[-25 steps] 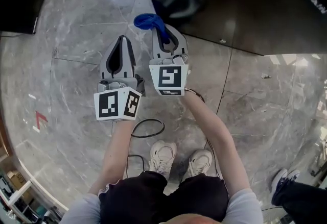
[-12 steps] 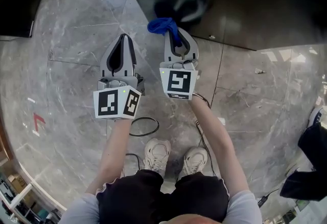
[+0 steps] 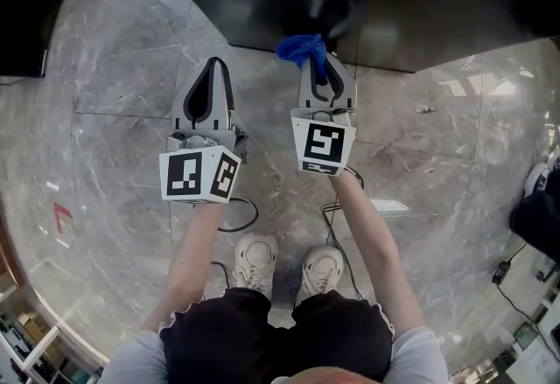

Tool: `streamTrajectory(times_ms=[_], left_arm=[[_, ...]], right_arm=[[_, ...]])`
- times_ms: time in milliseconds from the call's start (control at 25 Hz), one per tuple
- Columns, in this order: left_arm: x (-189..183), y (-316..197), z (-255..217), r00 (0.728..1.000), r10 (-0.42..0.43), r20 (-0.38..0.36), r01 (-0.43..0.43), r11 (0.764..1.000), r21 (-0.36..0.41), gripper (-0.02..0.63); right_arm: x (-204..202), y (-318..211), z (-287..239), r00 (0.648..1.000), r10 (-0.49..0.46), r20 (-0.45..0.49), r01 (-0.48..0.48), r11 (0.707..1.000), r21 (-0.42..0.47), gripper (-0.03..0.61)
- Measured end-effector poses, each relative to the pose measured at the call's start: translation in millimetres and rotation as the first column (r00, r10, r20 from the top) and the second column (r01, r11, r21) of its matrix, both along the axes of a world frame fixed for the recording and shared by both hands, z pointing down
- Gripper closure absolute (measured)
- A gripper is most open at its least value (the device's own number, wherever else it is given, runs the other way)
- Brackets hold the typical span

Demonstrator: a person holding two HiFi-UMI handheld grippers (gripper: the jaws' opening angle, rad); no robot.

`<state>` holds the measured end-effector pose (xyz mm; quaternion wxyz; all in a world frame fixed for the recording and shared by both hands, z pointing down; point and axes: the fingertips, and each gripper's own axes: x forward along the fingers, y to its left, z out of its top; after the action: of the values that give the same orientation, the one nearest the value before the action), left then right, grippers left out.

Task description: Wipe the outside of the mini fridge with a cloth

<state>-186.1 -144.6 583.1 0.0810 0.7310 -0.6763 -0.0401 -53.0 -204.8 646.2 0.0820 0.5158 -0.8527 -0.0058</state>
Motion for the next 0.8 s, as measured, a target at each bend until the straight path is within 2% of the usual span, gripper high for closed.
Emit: streamTrajectory(times_ms=[280,600,800], left_arm=[[19,-2,0,1.000,0.025,-0.002,-0.025,1.000,0.001,0.609],[40,-4,-4,0.998,0.062,0.000,-0.062,0.998,0.009,0.609],[44,-4,-3,0.998,0.065,-0.010,-0.065,0.998,0.009,0.609]], right_arm=[[77,-8,3,0.986,0.164,0.028,-0.163,0.986,-0.026,0.518],[159,-19,5,0.945,0.327,-0.013,-0.328,0.945,-0.016,0.518],[192,-26,9,0.918,0.396,-0.004,-0.396,0.918,-0.029,0.518]])
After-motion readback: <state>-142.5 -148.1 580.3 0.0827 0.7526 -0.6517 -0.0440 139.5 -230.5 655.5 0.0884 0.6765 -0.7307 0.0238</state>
